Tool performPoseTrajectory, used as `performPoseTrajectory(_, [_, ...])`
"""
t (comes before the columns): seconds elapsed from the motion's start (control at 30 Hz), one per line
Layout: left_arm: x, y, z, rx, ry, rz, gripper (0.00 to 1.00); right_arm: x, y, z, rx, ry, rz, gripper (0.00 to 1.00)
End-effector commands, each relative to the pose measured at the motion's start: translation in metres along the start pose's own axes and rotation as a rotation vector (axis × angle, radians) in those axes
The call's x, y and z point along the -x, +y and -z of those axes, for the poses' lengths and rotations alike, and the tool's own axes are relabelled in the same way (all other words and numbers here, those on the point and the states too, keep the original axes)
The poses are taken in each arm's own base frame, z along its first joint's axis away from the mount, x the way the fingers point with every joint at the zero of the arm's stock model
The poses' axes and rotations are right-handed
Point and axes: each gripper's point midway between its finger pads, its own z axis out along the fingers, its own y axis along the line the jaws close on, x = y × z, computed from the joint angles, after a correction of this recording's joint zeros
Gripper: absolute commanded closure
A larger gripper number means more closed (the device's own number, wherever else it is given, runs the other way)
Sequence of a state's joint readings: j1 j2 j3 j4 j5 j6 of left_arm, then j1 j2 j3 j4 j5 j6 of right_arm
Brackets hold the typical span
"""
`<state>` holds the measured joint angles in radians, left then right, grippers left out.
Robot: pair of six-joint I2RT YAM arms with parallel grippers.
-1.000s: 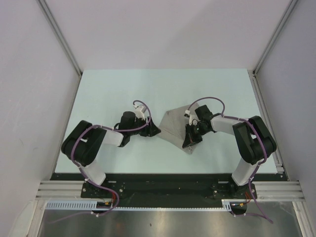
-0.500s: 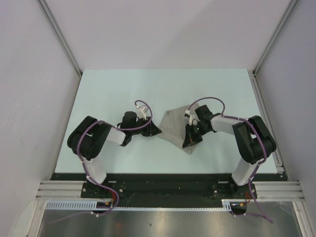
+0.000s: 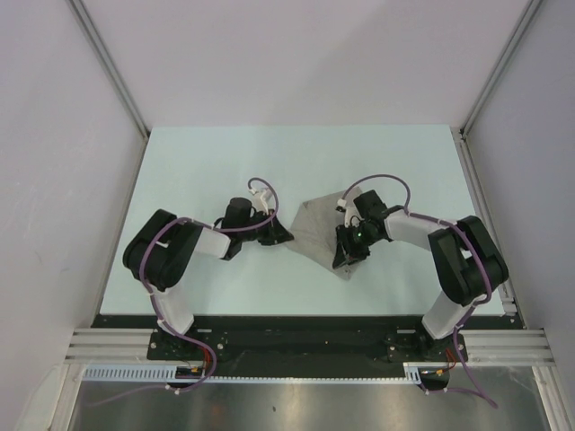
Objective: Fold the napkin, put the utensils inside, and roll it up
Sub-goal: Roll the napkin with the utensil
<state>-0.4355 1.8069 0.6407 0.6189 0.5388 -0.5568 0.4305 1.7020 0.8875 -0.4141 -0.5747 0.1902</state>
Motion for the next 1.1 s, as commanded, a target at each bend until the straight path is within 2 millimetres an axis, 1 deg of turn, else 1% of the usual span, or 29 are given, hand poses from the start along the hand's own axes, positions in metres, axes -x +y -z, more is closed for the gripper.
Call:
performPoseTrajectory(0.0, [0.009, 0.001, 0.001, 0.034, 0.009, -0.034, 1.00, -0.003, -0.030, 0.024, -0.238, -0.031, 0.015, 0.67])
performPoseTrajectory(0.03, [0.012, -0.001, -0.001, 0.033, 0.010, -0.041, 1.00, 0.003, -0.026, 0.029, -0.252, -0.051, 0.033, 0.66])
performPoseTrajectory(0.07, [0.012, -0.001, -0.001, 0.037, 0.016, -0.043, 1.00, 0.010, -0.022, 0.039, -0.290, -0.093, 0.061, 0.65])
performPoseTrajectory(0.1, [0.012, -0.001, -0.002, 0.045, 0.026, -0.043, 1.00, 0.009, -0.015, 0.042, -0.306, -0.094, 0.089, 0.65])
performPoseTrajectory(0.13, [0.011, -0.001, -0.003, 0.052, 0.034, -0.043, 1.00, 0.013, -0.009, 0.046, -0.319, -0.115, 0.116, 0.64])
performPoseTrajectory(0.17, [0.012, 0.000, -0.003, 0.061, 0.038, -0.041, 1.00, 0.022, -0.003, 0.055, -0.348, -0.162, 0.141, 0.62])
performPoseTrajectory(0.2, [0.009, 0.002, -0.002, 0.074, 0.054, -0.039, 1.00, 0.024, 0.002, 0.060, -0.365, -0.179, 0.158, 0.62])
performPoseTrajectory(0.23, [0.012, 0.001, -0.003, 0.080, 0.052, -0.047, 1.00, 0.025, 0.011, 0.060, -0.374, -0.193, 0.188, 0.61])
performPoseTrajectory(0.27, [0.012, 0.002, -0.002, 0.085, 0.055, -0.049, 1.00, 0.032, 0.016, 0.069, -0.399, -0.240, 0.202, 0.59])
performPoseTrajectory(0.37, [0.012, 0.003, -0.003, 0.103, 0.073, -0.064, 1.00, 0.035, 0.030, 0.074, -0.398, -0.287, 0.232, 0.56])
performPoseTrajectory(0.43, [0.011, 0.003, -0.003, 0.110, 0.084, -0.068, 1.00, 0.037, 0.038, 0.076, -0.378, -0.315, 0.245, 0.55])
performPoseTrajectory(0.47, [0.010, 0.003, -0.004, 0.110, 0.088, -0.069, 1.00, 0.034, 0.044, 0.072, -0.345, -0.306, 0.256, 0.56])
performPoseTrajectory(0.57, [0.010, 0.003, -0.004, 0.111, 0.091, -0.069, 1.00, 0.029, 0.049, 0.059, -0.289, -0.275, 0.257, 0.59])
performPoseTrajectory(0.63, [0.009, 0.002, -0.005, 0.109, 0.094, -0.069, 1.00, 0.025, 0.044, 0.048, -0.279, -0.238, 0.245, 0.62])
performPoseTrajectory(0.67, [0.008, 0.002, -0.005, 0.109, 0.100, -0.070, 1.00, 0.023, 0.045, 0.043, -0.257, -0.219, 0.244, 0.65])
performPoseTrajectory(0.73, [0.008, 0.001, -0.006, 0.110, 0.101, -0.070, 1.00, 0.019, 0.045, 0.035, -0.237, -0.196, 0.238, 0.66])
performPoseTrajectory(0.8, [0.007, 0.001, -0.005, 0.112, 0.104, -0.074, 1.00, 0.018, 0.049, 0.031, -0.205, -0.185, 0.234, 0.67])
performPoseTrajectory(0.87, [0.007, 0.001, -0.005, 0.113, 0.106, -0.077, 1.00, 0.015, 0.043, 0.026, -0.203, -0.160, 0.216, 0.69])
performPoseTrajectory(0.93, [0.008, 0.001, -0.005, 0.113, 0.106, -0.078, 1.00, 0.013, 0.033, 0.024, -0.219, -0.144, 0.175, 0.70])
performPoseTrajectory(0.97, [0.007, 0.001, -0.005, 0.114, 0.110, -0.079, 1.00, 0.009, 0.025, 0.022, -0.244, -0.131, 0.154, 0.71])
performPoseTrajectory(1.07, [0.008, 0.002, -0.005, 0.119, 0.110, -0.084, 1.00, 0.007, 0.010, 0.025, -0.278, -0.133, 0.100, 0.71])
